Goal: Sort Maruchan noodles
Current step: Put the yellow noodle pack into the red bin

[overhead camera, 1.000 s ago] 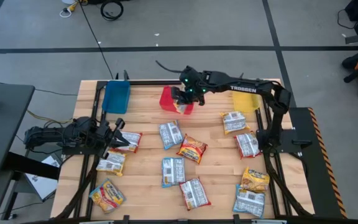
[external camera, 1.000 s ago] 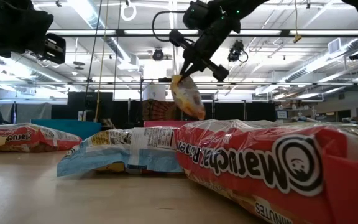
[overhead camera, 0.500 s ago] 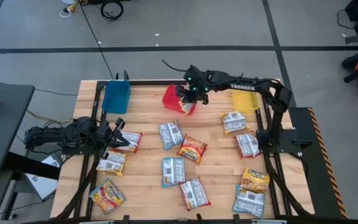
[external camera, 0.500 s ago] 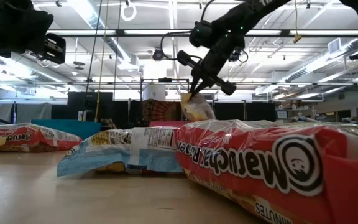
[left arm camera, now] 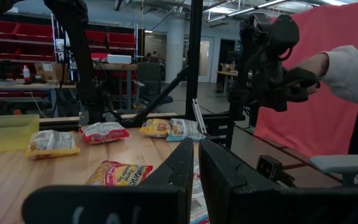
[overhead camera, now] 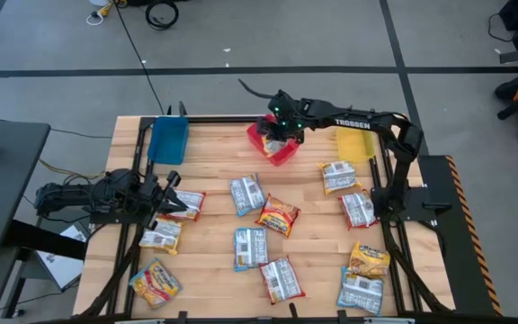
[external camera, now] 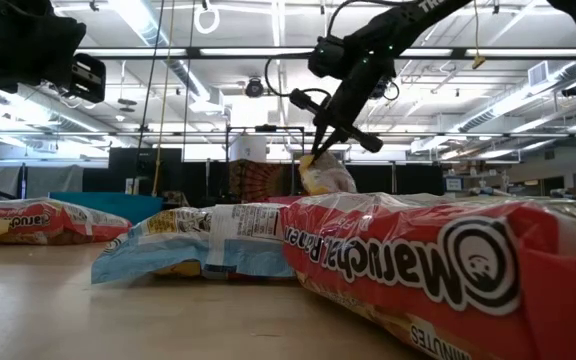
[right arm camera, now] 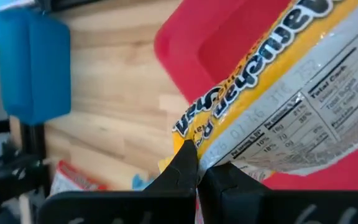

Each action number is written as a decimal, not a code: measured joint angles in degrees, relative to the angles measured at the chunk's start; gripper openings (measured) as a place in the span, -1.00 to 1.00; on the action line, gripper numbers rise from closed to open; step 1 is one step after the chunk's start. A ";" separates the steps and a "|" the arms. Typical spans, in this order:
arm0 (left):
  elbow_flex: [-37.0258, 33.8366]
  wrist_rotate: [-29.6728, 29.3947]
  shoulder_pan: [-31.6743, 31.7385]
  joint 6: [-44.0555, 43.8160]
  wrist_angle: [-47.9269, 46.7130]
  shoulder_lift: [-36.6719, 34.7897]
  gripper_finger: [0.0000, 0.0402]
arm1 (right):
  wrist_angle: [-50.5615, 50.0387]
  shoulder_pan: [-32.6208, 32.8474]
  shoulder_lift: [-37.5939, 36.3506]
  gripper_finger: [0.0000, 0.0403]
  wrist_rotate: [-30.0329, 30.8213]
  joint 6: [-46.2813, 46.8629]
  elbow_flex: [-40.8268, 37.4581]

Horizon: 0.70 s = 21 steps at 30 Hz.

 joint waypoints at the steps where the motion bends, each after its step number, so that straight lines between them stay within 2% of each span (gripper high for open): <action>1: 0.00 -0.01 0.02 0.01 0.00 0.00 -0.84 | 0.03 0.04 -0.12 -0.99 0.98 0.00 0.00; 8: 0.00 -0.01 0.01 0.00 0.00 0.00 -0.84 | 2.91 0.46 -0.46 -0.99 4.45 0.30 0.00; 16: 0.00 -0.01 0.00 0.01 0.00 0.00 -0.84 | 3.07 1.26 -0.51 -0.99 13.81 4.69 0.02; 21: 0.00 -0.02 0.00 -0.01 0.00 0.00 -0.84 | 3.37 2.16 -0.51 -0.99 17.41 6.16 0.01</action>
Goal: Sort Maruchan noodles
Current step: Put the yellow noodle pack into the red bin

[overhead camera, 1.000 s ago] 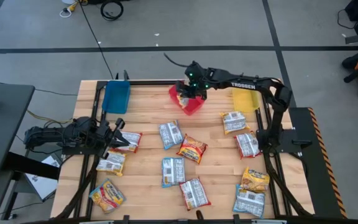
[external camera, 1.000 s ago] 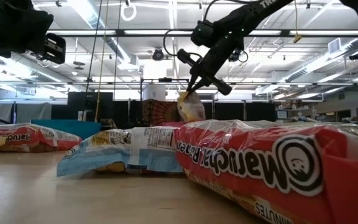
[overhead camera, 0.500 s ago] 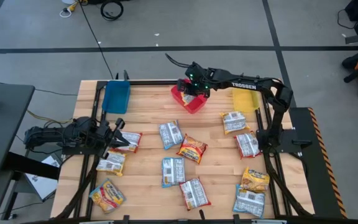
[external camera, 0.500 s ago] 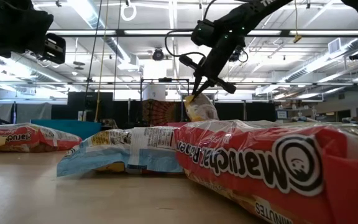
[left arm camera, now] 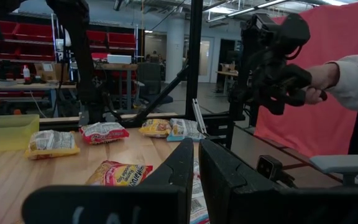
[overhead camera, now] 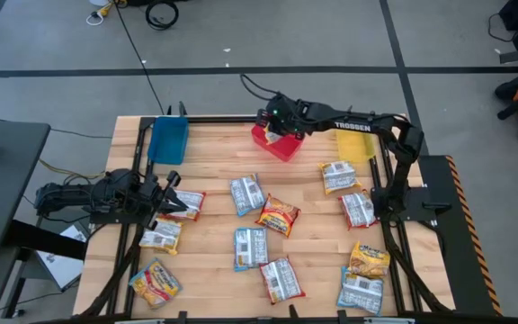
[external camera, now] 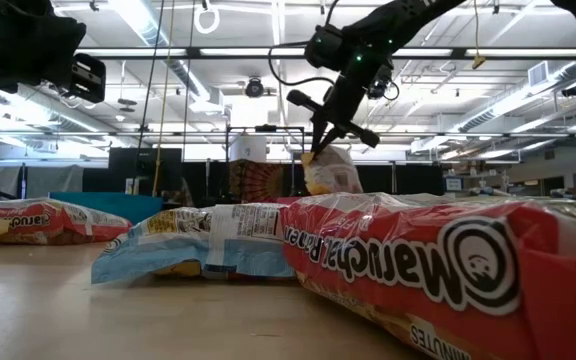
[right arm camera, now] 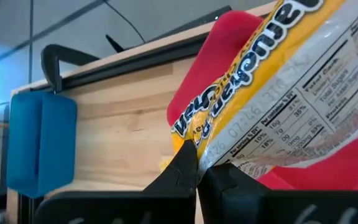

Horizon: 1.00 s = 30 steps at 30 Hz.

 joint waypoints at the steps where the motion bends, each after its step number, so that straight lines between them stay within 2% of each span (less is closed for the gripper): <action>1: 0.00 0.02 0.02 0.02 0.00 0.00 -0.84 | 0.19 0.19 0.00 -0.99 0.66 0.03 0.01; 9: 0.00 0.00 0.02 0.02 0.00 0.00 -0.84 | 4.35 2.21 -0.02 -0.99 7.55 4.09 -1.21; 16: 0.00 0.02 0.02 0.01 0.00 0.00 -0.84 | 15.67 2.52 0.04 -0.99 7.83 3.67 -8.77; 23: 0.00 0.02 0.01 0.01 0.00 0.00 -0.84 | 18.41 2.33 0.04 -0.99 6.46 -11.02 -11.09; 30: 0.00 0.01 0.02 0.02 0.00 0.00 -0.84 | 21.80 0.89 0.04 -0.99 -5.07 -24.60 -12.54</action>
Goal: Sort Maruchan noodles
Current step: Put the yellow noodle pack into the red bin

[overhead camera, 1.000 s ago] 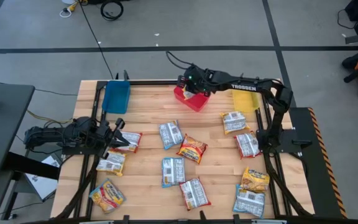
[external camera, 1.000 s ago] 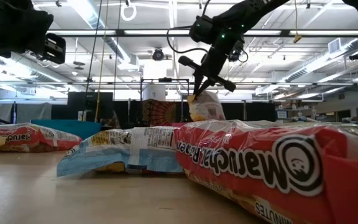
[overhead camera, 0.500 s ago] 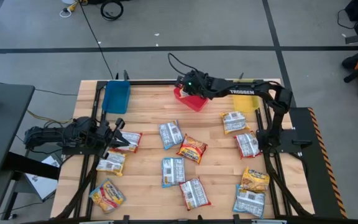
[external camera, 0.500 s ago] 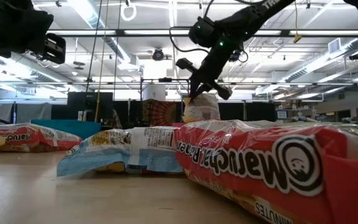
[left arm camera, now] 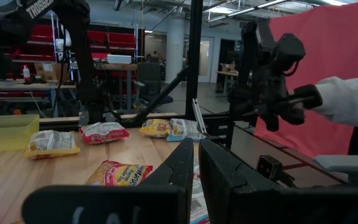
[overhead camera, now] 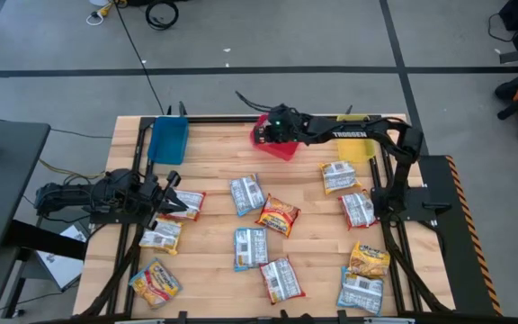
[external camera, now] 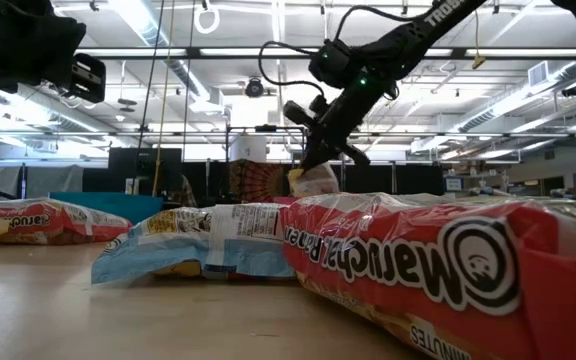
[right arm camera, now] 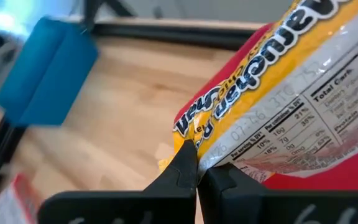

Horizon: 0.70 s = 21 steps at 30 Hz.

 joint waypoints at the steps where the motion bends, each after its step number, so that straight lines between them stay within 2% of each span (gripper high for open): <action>1: 0.00 0.01 -0.02 0.00 0.00 0.00 -0.84 | 1.51 -0.27 0.00 -0.99 -2.19 -1.33 -0.68; 6: 0.00 0.00 0.00 0.00 0.00 0.00 -0.84 | 6.91 -1.51 0.00 -0.99 -10.50 -7.75 -3.88; 14: 0.00 0.00 0.00 0.00 0.00 0.00 -0.84 | 5.81 -4.23 0.00 -0.99 -21.29 -20.81 -5.56; 18: 0.00 -0.01 0.00 0.00 0.00 0.00 -0.84 | 5.96 -5.44 0.00 -0.99 -26.88 -23.67 -5.59; 21: 0.00 0.01 -0.01 0.00 0.00 0.00 -0.84 | 5.93 -5.80 0.00 -0.96 -28.82 -24.81 -5.59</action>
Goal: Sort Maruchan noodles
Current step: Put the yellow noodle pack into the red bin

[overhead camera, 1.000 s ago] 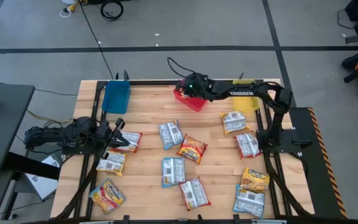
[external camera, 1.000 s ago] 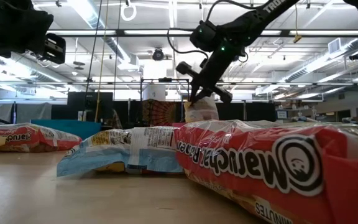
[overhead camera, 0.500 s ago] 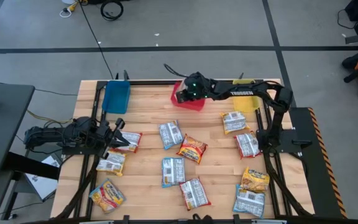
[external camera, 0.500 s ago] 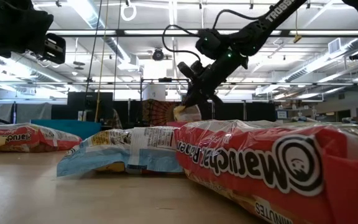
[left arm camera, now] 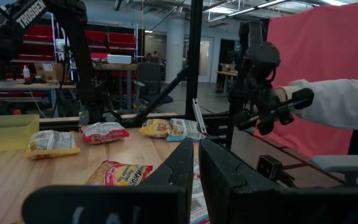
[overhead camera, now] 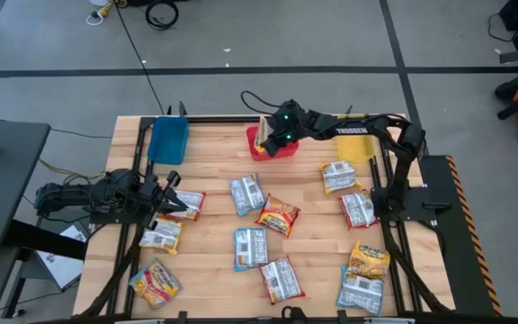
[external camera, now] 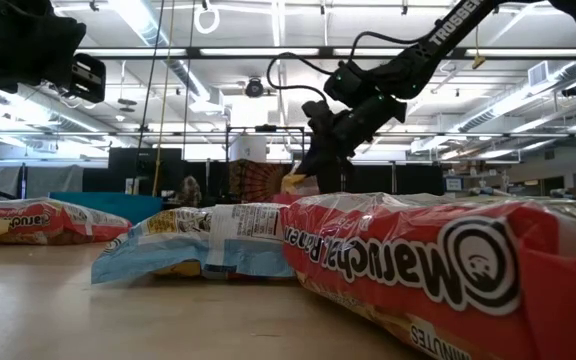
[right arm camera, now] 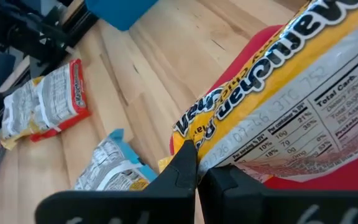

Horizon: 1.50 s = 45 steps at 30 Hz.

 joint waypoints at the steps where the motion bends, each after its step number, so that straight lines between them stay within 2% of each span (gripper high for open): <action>1: 0.00 -0.02 0.01 0.00 0.00 0.00 -0.84 | -0.16 -0.08 0.00 -0.94 0.04 -0.51 0.00; 5: 0.00 0.00 0.01 0.00 0.00 0.00 -0.84 | -1.06 -0.01 0.00 -0.83 0.60 -1.66 0.00; 9: 0.00 0.00 0.01 0.00 0.00 0.00 -0.84 | -1.15 1.13 0.00 -0.69 4.81 -2.10 0.00; 14: 0.00 0.00 0.01 0.00 0.00 0.00 -0.84 | -1.22 1.75 -0.29 -0.45 4.99 -1.86 0.00; 18: 0.00 0.00 -0.01 0.00 0.00 0.00 -0.84 | -2.20 1.75 -3.34 -0.27 5.71 -2.32 0.02; 22: 0.00 0.00 0.00 0.00 0.00 0.00 -0.84 | -6.47 1.75 -7.92 -0.15 10.32 -6.71 0.02; 24: 0.00 -0.01 0.01 0.00 0.00 0.00 -0.84 | -9.27 2.13 -10.79 -0.13 13.67 -9.71 0.02; 27: 0.00 0.00 0.01 0.00 0.02 0.00 -0.84 | -14.98 3.71 -13.98 -0.13 21.97 -15.89 0.07; 29: 0.00 0.00 -0.01 0.00 0.00 0.00 -0.84 | -17.81 4.76 -14.70 -0.14 27.62 -19.53 0.07; 31: 0.00 0.00 0.01 -0.01 0.00 0.00 -0.84 | -18.80 5.41 -14.29 -0.14 30.81 -22.06 0.07; 39: 0.00 -0.02 -0.01 0.00 0.00 0.00 -0.84 | -17.96 5.62 -5.74 -0.15 34.97 -29.00 0.06; 45: 0.01 -0.01 0.00 -0.01 -0.01 0.00 -0.84 | -12.30 3.68 -1.89 -0.15 34.78 -33.48 0.04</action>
